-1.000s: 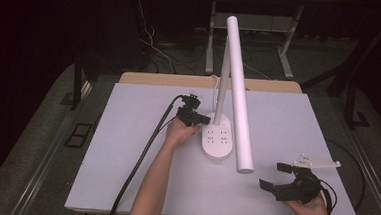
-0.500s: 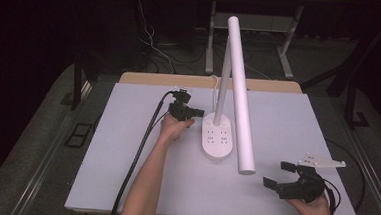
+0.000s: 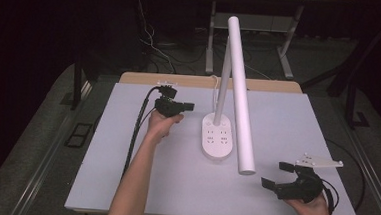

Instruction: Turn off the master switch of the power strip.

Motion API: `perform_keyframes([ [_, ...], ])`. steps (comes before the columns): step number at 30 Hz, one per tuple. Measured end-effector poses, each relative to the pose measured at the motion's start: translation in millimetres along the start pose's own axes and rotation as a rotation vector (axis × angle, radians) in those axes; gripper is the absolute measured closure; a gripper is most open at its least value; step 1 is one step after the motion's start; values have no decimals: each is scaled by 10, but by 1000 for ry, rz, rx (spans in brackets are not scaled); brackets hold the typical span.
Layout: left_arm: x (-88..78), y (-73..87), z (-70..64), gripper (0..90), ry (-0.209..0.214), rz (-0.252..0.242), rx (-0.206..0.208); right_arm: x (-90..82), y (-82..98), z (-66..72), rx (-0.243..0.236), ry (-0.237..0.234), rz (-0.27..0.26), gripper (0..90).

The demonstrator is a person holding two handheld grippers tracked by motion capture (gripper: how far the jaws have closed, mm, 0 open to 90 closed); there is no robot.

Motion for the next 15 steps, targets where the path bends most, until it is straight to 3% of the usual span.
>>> perform_keyframes([
  [9, -274, 17, -11, 899, 23, -44, 19, 2, 1, -2, 0, 2, 0, 0],
  [11, -353, 37, -9, 789, 21, -60, 20, 6, 0, 4, 1, 0, 2, 0],
  [15, -525, 87, 0, 703, 28, -80, 11, 8, 0, 8, -1, -1, 4, 1],
])
Point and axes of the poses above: each handheld gripper's, and its own axes: x roughly forward along the jaws, y roughly out of its underside, z roughly to its left, the point moved 6 cm from there along x, roughly forward along the jaws, and after that the axes turned 13 degrees about -x, right-handed, at the moved point
